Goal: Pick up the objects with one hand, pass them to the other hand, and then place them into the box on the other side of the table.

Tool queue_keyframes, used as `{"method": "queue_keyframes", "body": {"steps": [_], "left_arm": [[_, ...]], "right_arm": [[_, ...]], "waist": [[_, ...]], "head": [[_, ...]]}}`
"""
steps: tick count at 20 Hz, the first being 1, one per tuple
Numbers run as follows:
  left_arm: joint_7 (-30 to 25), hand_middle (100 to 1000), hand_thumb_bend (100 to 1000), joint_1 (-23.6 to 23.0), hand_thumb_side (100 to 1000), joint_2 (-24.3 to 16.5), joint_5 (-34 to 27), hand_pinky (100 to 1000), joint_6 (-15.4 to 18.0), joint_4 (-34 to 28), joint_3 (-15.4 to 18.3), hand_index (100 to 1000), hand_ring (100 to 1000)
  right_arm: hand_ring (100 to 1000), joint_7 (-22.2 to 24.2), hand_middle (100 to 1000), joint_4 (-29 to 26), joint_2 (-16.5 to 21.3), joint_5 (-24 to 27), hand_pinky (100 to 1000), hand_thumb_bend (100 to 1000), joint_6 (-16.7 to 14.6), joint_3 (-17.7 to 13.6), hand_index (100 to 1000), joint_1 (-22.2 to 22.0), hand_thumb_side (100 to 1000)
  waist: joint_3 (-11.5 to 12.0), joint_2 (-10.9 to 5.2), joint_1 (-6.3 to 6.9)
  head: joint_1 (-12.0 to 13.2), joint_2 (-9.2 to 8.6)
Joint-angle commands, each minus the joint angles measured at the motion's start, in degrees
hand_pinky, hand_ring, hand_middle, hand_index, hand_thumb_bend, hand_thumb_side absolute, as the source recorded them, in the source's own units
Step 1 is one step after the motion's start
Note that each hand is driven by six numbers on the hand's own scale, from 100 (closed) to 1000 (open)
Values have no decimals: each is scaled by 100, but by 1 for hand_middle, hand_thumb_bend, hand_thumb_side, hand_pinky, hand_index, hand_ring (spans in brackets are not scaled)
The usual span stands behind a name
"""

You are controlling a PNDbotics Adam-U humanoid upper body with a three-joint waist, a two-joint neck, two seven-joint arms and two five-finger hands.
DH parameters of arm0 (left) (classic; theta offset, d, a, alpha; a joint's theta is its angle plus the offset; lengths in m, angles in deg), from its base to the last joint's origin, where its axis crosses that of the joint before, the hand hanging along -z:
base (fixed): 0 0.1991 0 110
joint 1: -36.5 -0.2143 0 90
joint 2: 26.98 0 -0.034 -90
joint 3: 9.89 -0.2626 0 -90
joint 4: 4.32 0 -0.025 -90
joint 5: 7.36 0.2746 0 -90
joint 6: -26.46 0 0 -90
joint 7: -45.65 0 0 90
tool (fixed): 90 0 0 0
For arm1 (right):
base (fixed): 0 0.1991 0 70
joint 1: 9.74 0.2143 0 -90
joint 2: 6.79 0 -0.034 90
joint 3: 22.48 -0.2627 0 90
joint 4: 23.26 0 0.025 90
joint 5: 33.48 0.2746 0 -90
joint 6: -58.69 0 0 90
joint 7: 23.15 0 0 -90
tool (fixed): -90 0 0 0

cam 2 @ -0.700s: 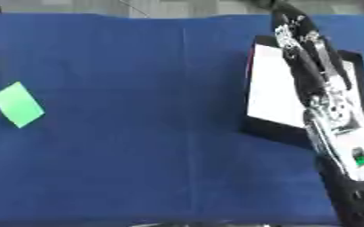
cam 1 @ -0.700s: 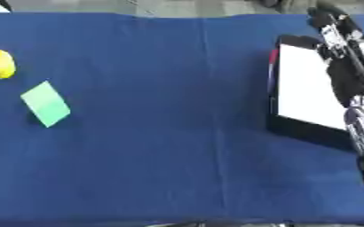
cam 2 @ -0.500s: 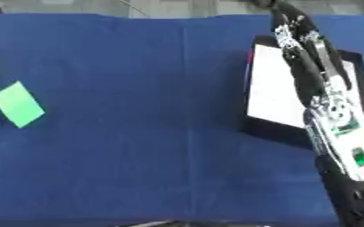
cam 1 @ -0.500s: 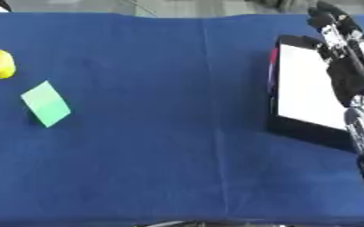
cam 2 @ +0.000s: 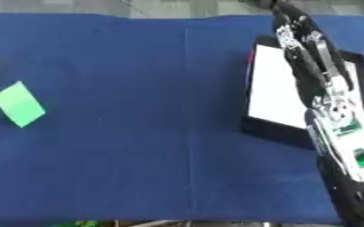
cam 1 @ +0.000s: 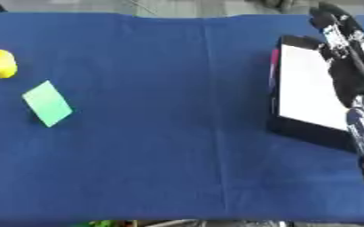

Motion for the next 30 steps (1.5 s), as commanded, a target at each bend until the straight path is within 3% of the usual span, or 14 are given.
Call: {"method": "queue_keyframes", "body": {"steps": [1, 8, 12, 16, 21, 30], "left_arm": [[-81, 775, 191, 79, 785, -565, 156, 824, -103, 56, 55, 886, 733], [-919, 773, 242, 272, 706, -2101, 682, 846, -500, 676, 79, 905, 763], [-1913, 785, 289, 473, 713, -2918, 764, 885, -1106, 1315, 4, 912, 799], [-2773, 800, 358, 648, 660, -3513, 887, 927, -1644, 1873, -170, 919, 850], [-3658, 804, 433, 897, 651, -3844, 1130, 950, -2094, 2598, -362, 915, 878], [-4810, 789, 559, 1291, 677, -3833, 1583, 977, -2510, 3263, -850, 873, 906]], "right_arm": [[1000, 10, 907, -124, 201, -6, 910, 100, -18, -20, 928, 37, 640], [1000, 32, 906, -124, 307, -34, 909, 100, -15, 0, 927, 13, 639], [1000, 48, 906, -124, 374, -53, 909, 100, -18, 14, 927, 3, 637], [1000, 73, 906, -124, 440, -68, 910, 100, -12, 38, 927, -3, 637], [1000, 95, 905, -124, 496, -75, 910, 100, -6, 57, 927, -3, 637], [1000, 123, 903, -124, 507, -72, 910, 100, 20, 90, 927, 19, 639]], "waist": [[-11, -85, 38], [5, -59, 99], [10, -43, 129], [9, -34, 172], [-5, -29, 221], [-37, 0, 237]], "head": [[195, -78], [509, -89], [609, -93], [672, -90], [873, -79], [1031, -57]]}}
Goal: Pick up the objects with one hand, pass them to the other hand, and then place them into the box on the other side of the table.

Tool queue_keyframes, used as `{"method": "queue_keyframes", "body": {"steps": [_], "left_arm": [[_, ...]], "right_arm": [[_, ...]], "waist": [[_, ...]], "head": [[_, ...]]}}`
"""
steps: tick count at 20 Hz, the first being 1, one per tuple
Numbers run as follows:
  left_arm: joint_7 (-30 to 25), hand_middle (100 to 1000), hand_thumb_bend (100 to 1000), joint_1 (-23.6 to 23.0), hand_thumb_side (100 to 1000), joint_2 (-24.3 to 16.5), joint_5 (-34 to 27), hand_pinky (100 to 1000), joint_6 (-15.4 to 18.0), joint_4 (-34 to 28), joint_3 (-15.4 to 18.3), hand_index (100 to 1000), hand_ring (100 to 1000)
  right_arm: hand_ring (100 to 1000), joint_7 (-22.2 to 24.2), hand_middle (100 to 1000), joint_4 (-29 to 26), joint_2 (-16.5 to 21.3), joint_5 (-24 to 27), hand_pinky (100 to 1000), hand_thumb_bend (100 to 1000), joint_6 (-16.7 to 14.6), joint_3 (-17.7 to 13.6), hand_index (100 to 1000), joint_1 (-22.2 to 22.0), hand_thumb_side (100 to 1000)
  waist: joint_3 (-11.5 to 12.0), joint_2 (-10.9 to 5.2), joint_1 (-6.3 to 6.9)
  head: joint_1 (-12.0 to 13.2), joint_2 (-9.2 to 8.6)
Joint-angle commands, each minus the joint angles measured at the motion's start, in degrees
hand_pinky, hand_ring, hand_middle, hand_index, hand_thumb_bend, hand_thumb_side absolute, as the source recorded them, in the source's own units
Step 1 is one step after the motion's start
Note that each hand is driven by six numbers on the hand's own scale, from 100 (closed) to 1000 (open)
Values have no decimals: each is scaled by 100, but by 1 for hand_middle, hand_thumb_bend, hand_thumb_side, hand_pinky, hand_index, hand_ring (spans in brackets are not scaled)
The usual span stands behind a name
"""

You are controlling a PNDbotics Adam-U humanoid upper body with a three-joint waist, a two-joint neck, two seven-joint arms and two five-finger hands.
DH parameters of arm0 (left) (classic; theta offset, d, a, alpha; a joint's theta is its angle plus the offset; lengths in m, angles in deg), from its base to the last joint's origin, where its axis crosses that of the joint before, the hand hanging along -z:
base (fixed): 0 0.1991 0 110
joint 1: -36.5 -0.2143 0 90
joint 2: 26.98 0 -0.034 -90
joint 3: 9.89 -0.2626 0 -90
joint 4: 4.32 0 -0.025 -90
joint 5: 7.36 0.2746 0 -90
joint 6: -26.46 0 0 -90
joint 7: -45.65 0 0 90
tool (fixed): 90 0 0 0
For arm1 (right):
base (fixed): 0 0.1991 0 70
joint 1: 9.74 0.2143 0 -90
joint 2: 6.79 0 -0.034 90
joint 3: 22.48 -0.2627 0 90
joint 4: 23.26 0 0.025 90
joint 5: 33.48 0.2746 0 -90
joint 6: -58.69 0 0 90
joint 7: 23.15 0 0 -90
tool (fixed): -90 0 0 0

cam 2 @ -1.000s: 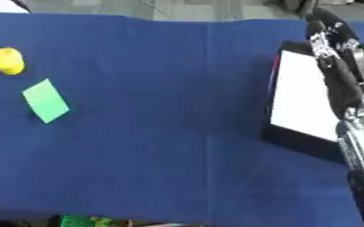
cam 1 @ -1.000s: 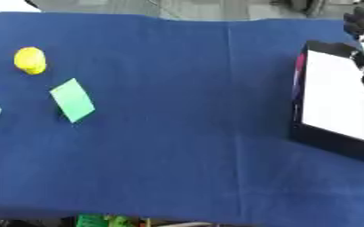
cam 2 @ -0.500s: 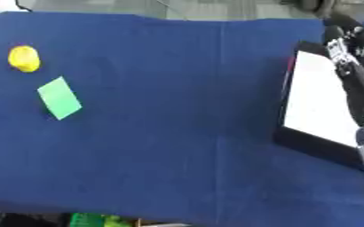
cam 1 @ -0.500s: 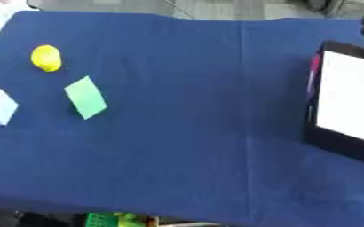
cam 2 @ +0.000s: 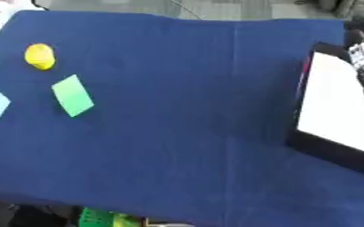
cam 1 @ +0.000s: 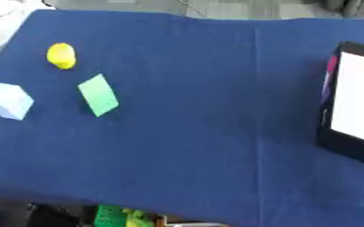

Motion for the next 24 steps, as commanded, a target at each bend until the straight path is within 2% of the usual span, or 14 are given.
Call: {"method": "queue_keyframes", "body": {"steps": [1, 9, 17, 21, 22, 24], "left_arm": [[-383, 787, 569, 138, 678, -311, 165, 979, -74, 67, -160, 871, 906], [-1000, 798, 662, 430, 716, -231, 636, 997, 8, 244, -469, 876, 923], [-1421, 805, 668, 675, 681, -94, 919, 1000, 251, 411, -646, 881, 932], [-1621, 805, 661, 798, 681, -38, 995, 1000, 406, 380, -724, 881, 931], [-1650, 805, 686, 833, 695, -23, 1012, 1000, 423, 372, -740, 882, 931], [-1689, 805, 664, 903, 698, 9, 1029, 1000, 445, 343, -772, 882, 930]], "right_arm": [[1000, 26, 903, -123, 183, -23, 910, 100, 8, -9, 927, 66, 639], [1000, 46, 900, -123, 183, -41, 910, 100, 34, 9, 926, 59, 640], [1000, 53, 898, -123, 175, -78, 911, 100, 55, 23, 926, 60, 639], [1000, 55, 897, -123, 177, -83, 911, 100, 57, 29, 926, 64, 639], [1000, 58, 897, -123, 177, -84, 911, 100, 60, 33, 926, 64, 636], [1000, 65, 896, -123, 175, -81, 911, 100, 62, 39, 926, 68, 639]], "waist": [[-4, -70, 33], [-1, -72, 38], [5, -65, 37], [4, -63, 30], [6, -64, 32], [10, -64, 34]], "head": [[49, -16], [108, -45], [108, -73], [114, -76], [116, -77], [116, -77]]}}
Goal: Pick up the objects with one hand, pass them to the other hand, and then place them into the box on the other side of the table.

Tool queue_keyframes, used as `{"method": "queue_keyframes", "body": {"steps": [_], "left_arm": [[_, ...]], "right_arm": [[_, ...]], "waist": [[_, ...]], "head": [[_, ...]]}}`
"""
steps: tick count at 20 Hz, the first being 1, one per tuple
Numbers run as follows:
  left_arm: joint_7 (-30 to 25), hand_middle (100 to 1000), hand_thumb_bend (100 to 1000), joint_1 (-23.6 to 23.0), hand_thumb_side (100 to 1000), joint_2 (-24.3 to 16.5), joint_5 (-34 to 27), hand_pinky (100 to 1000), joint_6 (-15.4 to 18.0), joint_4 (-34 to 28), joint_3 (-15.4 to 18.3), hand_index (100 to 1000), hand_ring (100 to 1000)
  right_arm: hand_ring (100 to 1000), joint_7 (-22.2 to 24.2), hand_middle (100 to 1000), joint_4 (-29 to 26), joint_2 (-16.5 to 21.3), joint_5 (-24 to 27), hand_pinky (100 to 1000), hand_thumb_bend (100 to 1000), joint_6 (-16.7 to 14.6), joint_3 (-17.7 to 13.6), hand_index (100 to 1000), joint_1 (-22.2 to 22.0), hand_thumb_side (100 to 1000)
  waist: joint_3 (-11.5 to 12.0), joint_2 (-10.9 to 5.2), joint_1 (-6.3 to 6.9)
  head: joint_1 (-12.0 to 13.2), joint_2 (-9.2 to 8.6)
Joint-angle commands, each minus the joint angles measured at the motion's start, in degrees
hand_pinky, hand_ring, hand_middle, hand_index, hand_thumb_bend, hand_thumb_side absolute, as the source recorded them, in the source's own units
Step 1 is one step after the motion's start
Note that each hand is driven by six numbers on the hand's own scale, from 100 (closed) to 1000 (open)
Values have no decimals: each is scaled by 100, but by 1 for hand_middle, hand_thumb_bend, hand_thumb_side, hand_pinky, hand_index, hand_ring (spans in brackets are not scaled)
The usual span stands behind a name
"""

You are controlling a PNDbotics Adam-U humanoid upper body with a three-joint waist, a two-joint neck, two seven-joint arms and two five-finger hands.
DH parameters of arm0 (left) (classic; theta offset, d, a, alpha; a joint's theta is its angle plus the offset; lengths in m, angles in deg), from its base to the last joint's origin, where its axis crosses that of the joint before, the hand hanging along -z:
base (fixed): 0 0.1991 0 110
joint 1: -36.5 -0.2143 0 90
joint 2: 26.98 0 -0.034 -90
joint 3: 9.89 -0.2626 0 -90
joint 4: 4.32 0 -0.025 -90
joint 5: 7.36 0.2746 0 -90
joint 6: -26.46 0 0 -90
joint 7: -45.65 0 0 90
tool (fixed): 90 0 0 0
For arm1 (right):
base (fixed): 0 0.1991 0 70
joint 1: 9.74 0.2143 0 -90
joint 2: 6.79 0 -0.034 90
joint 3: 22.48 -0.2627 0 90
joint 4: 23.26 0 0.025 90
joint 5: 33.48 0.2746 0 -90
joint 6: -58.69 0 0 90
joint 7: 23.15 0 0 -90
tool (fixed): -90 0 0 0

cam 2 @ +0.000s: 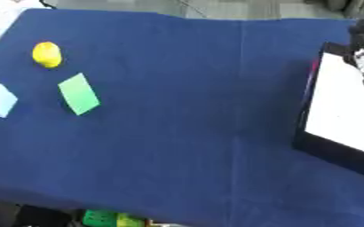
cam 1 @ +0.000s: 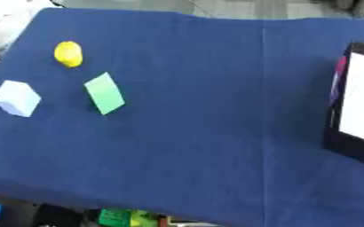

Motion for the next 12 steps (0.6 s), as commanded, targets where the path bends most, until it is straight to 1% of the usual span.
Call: {"method": "queue_keyframes", "body": {"steps": [1, 5, 7, 9, 11, 12], "left_arm": [[-82, 805, 663, 151, 706, -136, 34, 1000, 41, -79, -6, 882, 929], [-135, 806, 665, 343, 704, -43, 60, 1000, -6, -53, -101, 884, 929], [-87, 799, 663, 461, 684, 24, 182, 1000, -97, 31, -156, 879, 928], [-7, 796, 666, 555, 679, 91, 321, 1000, -226, 130, -216, 876, 927], [213, 798, 656, 640, 652, 146, 594, 995, -470, 240, -264, 877, 928], [319, 798, 657, 675, 654, 187, 716, 996, -583, 290, -281, 877, 929]], "right_arm": [[1000, 13, 896, -123, 150, -31, 911, 100, 6, 3, 926, 69, 639], [1000, 25, 895, -123, 153, -34, 911, 100, 13, 12, 926, 72, 639], [1000, 31, 894, -123, 153, -33, 911, 100, 14, 17, 926, 72, 638], [1000, 33, 893, -123, 154, -33, 911, 100, 17, 18, 926, 68, 638], [1000, 30, 893, -123, 149, -34, 911, 100, 25, 16, 925, 59, 639], [1000, 28, 892, -123, 144, -29, 911, 100, 31, 17, 925, 56, 640]], "waist": [[9, -76, 22], [10, -87, 23], [9, -94, 21], [6, -98, 20], [5, -97, 21], [6, -96, 23]], "head": [[16, -74], [32, -57], [39, -40], [52, -21], [72, -16], [76, -14]]}}
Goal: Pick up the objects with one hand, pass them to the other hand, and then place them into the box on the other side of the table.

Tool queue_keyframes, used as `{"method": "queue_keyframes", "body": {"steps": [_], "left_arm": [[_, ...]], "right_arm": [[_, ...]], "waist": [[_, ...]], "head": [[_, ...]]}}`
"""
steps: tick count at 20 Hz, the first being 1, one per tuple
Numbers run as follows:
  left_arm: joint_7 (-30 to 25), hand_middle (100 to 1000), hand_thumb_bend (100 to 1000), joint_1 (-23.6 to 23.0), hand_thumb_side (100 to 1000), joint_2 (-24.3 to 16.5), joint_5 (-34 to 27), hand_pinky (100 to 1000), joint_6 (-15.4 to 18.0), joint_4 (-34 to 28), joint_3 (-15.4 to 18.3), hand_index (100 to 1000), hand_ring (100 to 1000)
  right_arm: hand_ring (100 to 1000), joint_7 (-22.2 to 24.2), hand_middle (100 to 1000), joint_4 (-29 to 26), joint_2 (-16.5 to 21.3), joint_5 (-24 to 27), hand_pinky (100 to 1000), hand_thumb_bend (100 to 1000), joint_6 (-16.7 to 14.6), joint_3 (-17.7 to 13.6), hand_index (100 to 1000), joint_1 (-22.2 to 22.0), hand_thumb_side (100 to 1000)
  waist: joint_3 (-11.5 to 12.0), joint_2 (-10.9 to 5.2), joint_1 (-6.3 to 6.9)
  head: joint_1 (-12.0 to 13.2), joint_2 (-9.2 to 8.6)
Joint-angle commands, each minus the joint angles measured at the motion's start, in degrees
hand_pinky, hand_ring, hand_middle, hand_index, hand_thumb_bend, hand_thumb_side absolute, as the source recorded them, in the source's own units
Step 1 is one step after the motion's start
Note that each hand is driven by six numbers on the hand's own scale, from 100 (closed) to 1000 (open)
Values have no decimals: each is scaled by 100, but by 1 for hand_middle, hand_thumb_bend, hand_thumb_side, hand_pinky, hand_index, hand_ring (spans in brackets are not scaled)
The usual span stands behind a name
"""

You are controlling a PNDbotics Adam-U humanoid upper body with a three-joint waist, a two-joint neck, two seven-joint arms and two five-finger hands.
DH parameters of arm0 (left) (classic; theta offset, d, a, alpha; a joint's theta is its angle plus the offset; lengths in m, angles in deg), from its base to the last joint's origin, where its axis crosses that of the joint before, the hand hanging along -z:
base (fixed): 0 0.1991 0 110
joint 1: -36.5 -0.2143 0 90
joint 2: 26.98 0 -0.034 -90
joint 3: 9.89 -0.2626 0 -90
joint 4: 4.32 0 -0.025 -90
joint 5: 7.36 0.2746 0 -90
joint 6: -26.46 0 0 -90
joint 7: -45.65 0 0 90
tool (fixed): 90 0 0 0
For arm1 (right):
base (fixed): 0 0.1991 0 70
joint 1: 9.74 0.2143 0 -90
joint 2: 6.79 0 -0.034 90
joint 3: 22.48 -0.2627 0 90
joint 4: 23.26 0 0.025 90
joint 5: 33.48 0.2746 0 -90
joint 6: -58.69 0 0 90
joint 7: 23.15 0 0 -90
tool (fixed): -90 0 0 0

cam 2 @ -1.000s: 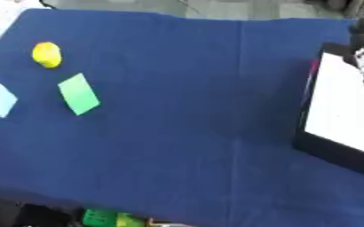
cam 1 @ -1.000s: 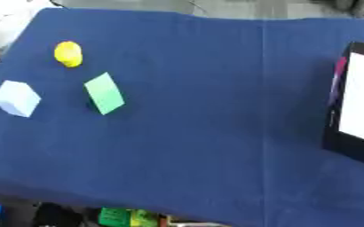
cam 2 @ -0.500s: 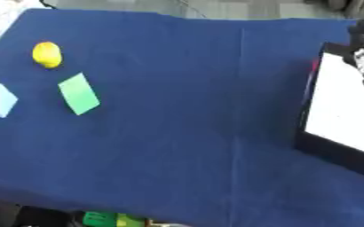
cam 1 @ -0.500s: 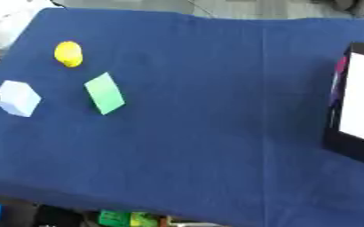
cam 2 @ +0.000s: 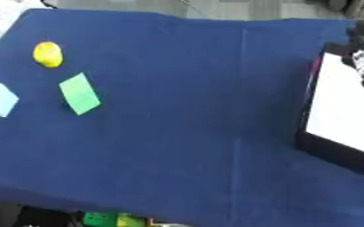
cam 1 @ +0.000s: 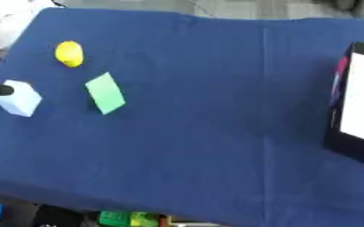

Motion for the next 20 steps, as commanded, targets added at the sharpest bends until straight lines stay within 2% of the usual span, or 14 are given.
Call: {"method": "queue_keyframes", "body": {"steps": [1, 4, 10, 17, 20], "left_arm": [[264, 799, 657, 173, 658, -68, 345, 996, -324, 145, -10, 878, 930], [332, 801, 668, 275, 663, 78, 491, 998, -424, 363, -52, 879, 934], [311, 799, 682, 530, 669, 381, 782, 998, -375, 828, -75, 877, 937], [437, 785, 667, 794, 658, 775, 1170, 989, -340, 1385, -5, 862, 933], [462, 777, 645, 847, 624, 870, 1295, 981, -309, 1511, -10, 849, 931]], "right_arm": [[1000, 3, 892, -123, 139, -29, 911, 100, 13, -16, 925, 51, 640], [1000, 6, 891, -123, 130, -36, 911, 100, 24, -13, 925, 47, 640], [1000, 11, 889, -123, 117, -39, 911, 100, 23, -12, 926, 40, 640], [1000, 12, 887, -123, 87, -39, 912, 100, 38, -11, 926, 26, 641], [1000, 12, 886, -123, 80, -39, 912, 100, 42, -12, 926, 22, 642]], "waist": [[7, -94, 23], [12, -87, 24], [11, -83, 11], [9, -72, 2], [3, -69, -3]], "head": [[30, -16], [37, -17], [62, -9], [92, 5], [94, 15]]}}
